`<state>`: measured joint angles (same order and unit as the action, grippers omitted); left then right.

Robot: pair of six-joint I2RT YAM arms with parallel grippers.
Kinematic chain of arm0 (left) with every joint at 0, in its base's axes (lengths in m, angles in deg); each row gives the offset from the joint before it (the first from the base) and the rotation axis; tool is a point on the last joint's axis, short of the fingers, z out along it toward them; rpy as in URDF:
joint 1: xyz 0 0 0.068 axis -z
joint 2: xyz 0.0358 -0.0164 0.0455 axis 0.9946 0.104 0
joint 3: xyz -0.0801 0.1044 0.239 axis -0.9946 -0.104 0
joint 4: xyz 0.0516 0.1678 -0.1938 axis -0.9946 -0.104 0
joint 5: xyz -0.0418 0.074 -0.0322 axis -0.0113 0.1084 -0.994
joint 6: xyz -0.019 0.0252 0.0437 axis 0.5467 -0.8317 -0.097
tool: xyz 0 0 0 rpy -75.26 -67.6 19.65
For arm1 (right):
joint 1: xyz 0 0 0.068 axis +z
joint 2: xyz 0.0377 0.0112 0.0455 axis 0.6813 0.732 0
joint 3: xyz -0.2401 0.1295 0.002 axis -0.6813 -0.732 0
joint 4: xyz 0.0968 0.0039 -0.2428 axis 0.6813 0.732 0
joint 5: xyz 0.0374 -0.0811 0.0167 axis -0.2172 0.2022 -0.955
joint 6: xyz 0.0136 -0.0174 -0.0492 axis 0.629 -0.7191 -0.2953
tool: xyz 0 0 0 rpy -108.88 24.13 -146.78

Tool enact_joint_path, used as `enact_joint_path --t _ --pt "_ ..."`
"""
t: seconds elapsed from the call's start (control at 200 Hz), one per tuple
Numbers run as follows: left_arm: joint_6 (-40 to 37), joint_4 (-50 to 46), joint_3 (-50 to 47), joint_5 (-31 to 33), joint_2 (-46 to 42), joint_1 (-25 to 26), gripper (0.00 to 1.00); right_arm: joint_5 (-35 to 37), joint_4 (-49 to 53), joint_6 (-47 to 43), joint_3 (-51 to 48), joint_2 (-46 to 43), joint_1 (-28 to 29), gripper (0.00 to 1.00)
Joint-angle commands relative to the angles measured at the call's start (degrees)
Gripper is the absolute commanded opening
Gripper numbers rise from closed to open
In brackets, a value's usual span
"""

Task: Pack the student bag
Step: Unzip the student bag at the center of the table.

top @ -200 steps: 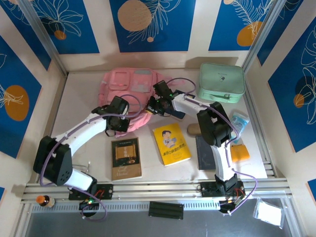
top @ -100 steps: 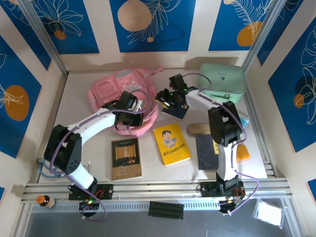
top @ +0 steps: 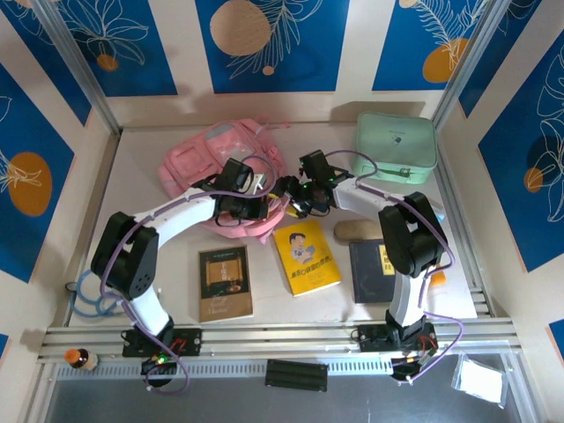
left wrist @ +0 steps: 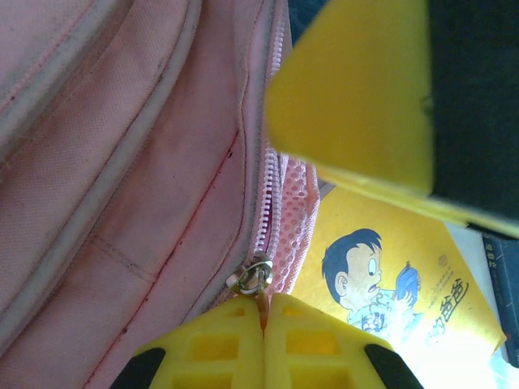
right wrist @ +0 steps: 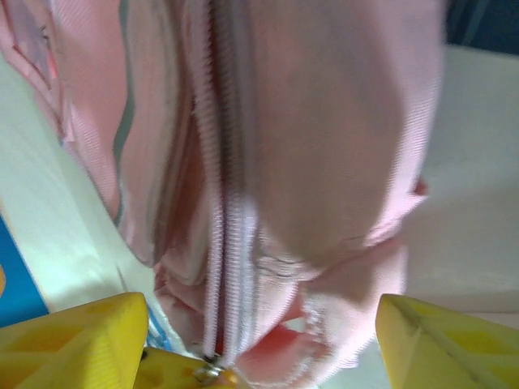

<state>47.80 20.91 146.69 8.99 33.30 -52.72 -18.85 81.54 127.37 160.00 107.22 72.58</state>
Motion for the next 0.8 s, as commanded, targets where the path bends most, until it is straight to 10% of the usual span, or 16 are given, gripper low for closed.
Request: enact_joint_path --t 0.0,0.195,0.795 --pt "1.3 2.7 1.1 -3.6 0.0 0.9 0.0 -2.1 -1.5 3.9 3.1 3.6 1.2 0.75" --pt "1.8 2.7 -0.3 -2.9 -1.5 0.9 0.0 1.5 5.1 5.0 6.5 7.5 2.8 0.7" --pt "-5.3 -12.2 1.0 2.8 -3.6 -0.2 0.0 13.7 12.2 1.2 6.2 6.9 2.5 0.12"
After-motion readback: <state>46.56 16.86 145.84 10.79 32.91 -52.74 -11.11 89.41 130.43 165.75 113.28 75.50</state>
